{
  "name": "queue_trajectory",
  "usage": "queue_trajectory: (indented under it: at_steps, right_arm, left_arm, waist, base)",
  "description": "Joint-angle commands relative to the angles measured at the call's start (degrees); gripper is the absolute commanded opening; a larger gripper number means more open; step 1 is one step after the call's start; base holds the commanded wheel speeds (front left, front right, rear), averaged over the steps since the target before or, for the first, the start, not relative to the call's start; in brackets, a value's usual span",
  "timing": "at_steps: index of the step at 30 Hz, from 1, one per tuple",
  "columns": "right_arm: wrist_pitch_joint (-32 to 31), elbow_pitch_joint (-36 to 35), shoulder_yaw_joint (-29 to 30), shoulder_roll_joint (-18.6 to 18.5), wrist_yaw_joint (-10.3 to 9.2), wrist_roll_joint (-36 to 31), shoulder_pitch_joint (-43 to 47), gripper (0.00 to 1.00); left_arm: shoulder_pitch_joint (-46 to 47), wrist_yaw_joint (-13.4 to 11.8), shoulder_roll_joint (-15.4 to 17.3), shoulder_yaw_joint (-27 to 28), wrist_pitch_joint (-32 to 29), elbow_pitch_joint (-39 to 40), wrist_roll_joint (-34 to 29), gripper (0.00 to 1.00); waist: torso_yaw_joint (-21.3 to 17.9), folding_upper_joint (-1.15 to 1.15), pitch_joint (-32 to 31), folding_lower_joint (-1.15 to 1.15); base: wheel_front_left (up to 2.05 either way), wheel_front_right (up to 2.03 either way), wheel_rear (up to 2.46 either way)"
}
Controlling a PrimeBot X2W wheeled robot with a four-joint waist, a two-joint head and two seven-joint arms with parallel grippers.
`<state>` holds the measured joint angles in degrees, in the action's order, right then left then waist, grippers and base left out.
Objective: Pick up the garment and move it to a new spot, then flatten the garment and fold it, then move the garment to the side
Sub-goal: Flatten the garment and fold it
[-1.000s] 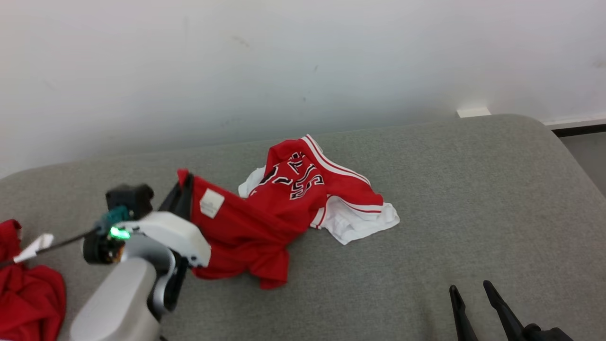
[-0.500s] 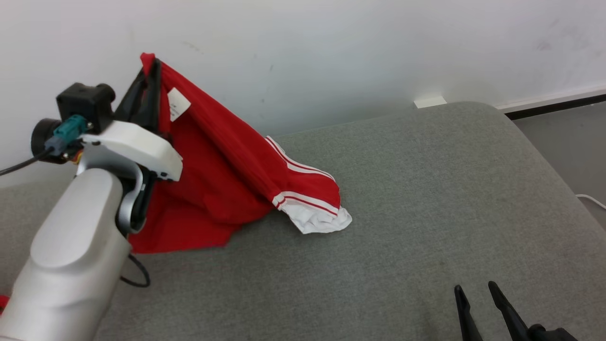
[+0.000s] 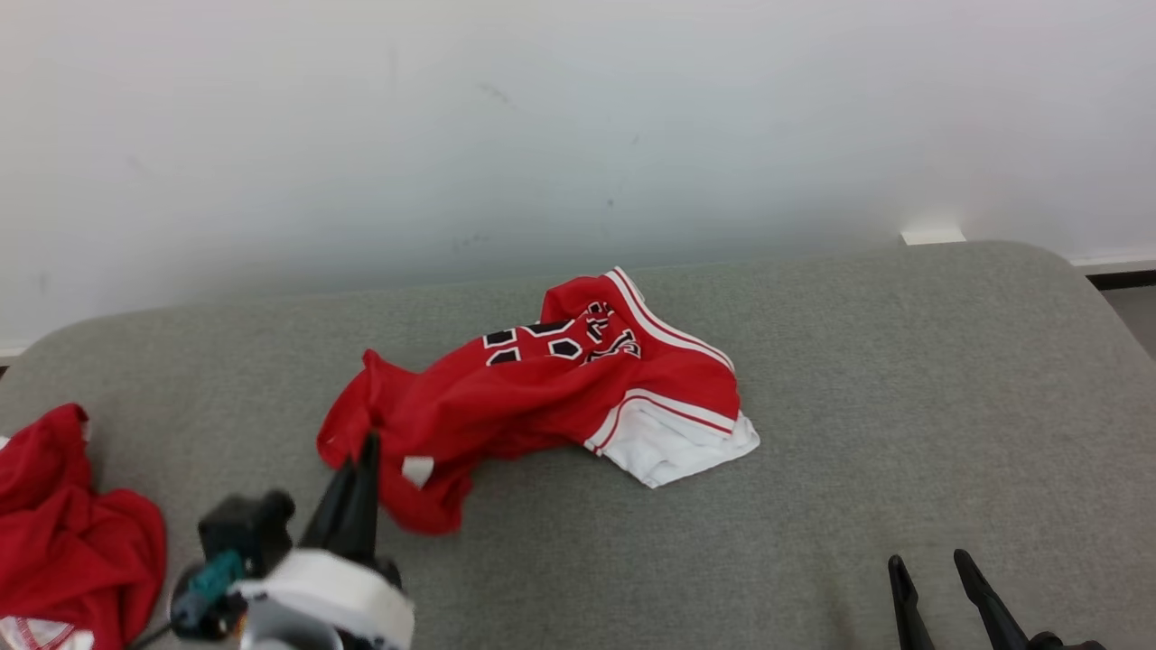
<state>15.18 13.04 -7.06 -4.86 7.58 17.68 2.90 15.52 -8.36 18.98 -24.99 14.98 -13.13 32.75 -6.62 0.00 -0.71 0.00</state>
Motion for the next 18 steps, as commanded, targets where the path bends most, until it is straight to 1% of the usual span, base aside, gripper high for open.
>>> queue_trajectory:
  at_steps: [1,3,4,6,8,9,14,16,18]
  right_arm:
    - [-0.06,-0.04,0.16,-0.03,-0.17,0.0,0.91,1.0]
    - [-0.06,-0.03,0.18,0.06,-0.17,-0.01,1.09,1.0]
    - [-0.07,-0.08,0.16,0.12,-0.17,0.0,1.17,1.0]
    - [-0.06,-0.03,0.29,0.16,-0.17,0.09,1.47,1.0]
    - [-0.06,0.0,0.41,0.24,-0.16,0.13,1.6,1.0]
    - [-0.06,0.0,0.41,0.24,-0.16,0.13,1.6,1.0]
    - [-0.07,0.15,-0.01,0.42,-0.17,0.37,1.88,1.0]
    - [-0.06,0.25,-0.11,0.46,-0.17,0.44,1.88,1.0]
    - [-0.06,0.3,-0.12,0.48,-0.16,0.55,1.81,1.0]
  left_arm:
    - [-3.55,-0.63,-0.39,0.38,0.15,0.69,0.76,0.0]
    - [-8.21,-1.29,-0.83,0.58,0.16,0.85,0.79,0.0]
    - [-10.31,-1.44,-1.9,1.21,0.18,0.8,1.71,0.0]
    - [-13.52,-1.31,-3.03,1.93,0.18,0.15,1.06,0.0]
    - [-16.0,-0.53,-5.32,3.31,0.18,-0.67,1.3,0.0]
    - [-16.0,-0.53,-5.32,3.31,0.18,-0.67,1.3,0.0]
    - [-19.3,2.75,-8.83,5.75,0.17,-4.34,-2.47,0.0]
    - [-20.29,4.34,-10.6,7.08,0.17,-5.88,-2.88,0.0]
    - [-20.71,5.57,-11.29,8.38,0.17,-6.9,-4.52,0.0]
  waist:
    - [1.55,0.0,-0.3,0.0]
    - [2.56,0.0,-0.38,0.0]
    - [3.01,0.0,-0.4,0.0]
    - [3.93,0.0,-0.48,0.0]
    - [4.62,0.0,-0.55,0.0]
    - [4.62,0.0,-0.55,0.0]
    - [5.52,0.0,-0.75,0.0]
    - [5.61,0.0,-0.77,0.0]
    - [5.6,0.0,-0.73,0.0]
  base:
    - [0.0,0.0,0.0]
    - [0.0,0.0,0.0]
    - [0.0,0.0,0.0]
    - [0.0,0.0,0.0]
    - [0.0,0.0,0.0]
    - [0.0,0.0,0.0]
    - [0.0,0.0,0.0]
    - [0.0,0.0,0.0]
    - [0.0,0.0,0.0]
